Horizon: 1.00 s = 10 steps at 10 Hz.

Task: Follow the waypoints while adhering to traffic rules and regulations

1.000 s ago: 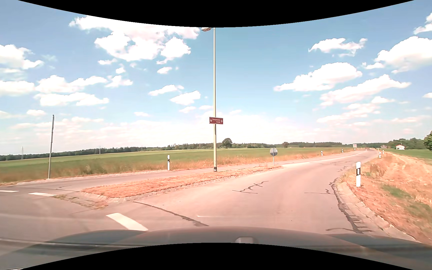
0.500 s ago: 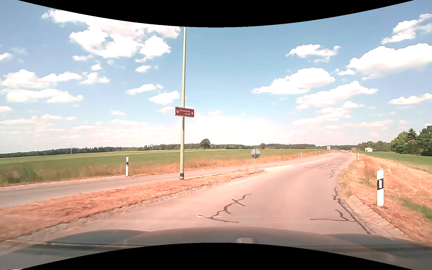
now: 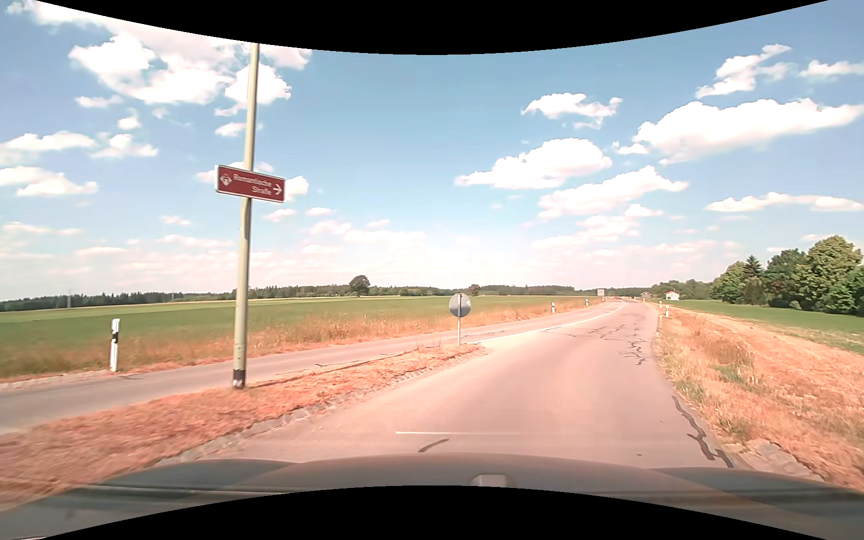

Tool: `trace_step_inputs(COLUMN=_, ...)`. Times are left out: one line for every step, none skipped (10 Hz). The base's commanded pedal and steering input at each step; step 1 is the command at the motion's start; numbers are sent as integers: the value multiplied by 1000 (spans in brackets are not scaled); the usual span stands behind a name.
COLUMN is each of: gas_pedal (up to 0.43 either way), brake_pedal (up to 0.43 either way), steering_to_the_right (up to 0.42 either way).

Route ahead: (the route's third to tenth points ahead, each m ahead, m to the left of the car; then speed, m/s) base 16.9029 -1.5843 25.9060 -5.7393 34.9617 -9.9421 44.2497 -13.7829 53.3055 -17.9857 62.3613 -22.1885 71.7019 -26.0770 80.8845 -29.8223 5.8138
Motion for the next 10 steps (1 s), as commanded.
trace_step_inputs(gas_pedal=118, brake_pedal=0, steering_to_the_right=175)
trace_step_inputs(gas_pedal=118, brake_pedal=0, steering_to_the_right=176)
trace_step_inputs(gas_pedal=118, brake_pedal=0, steering_to_the_right=176)
trace_step_inputs(gas_pedal=118, brake_pedal=0, steering_to_the_right=175)
trace_step_inputs(gas_pedal=130, brake_pedal=0, steering_to_the_right=175)
trace_step_inputs(gas_pedal=130, brake_pedal=0, steering_to_the_right=172)
trace_step_inputs(gas_pedal=130, brake_pedal=0, steering_to_the_right=171)
trace_step_inputs(gas_pedal=130, brake_pedal=0, steering_to_the_right=168)
trace_step_inputs(gas_pedal=138, brake_pedal=0, steering_to_the_right=165)
trace_step_inputs(gas_pedal=150, brake_pedal=0, steering_to_the_right=163)
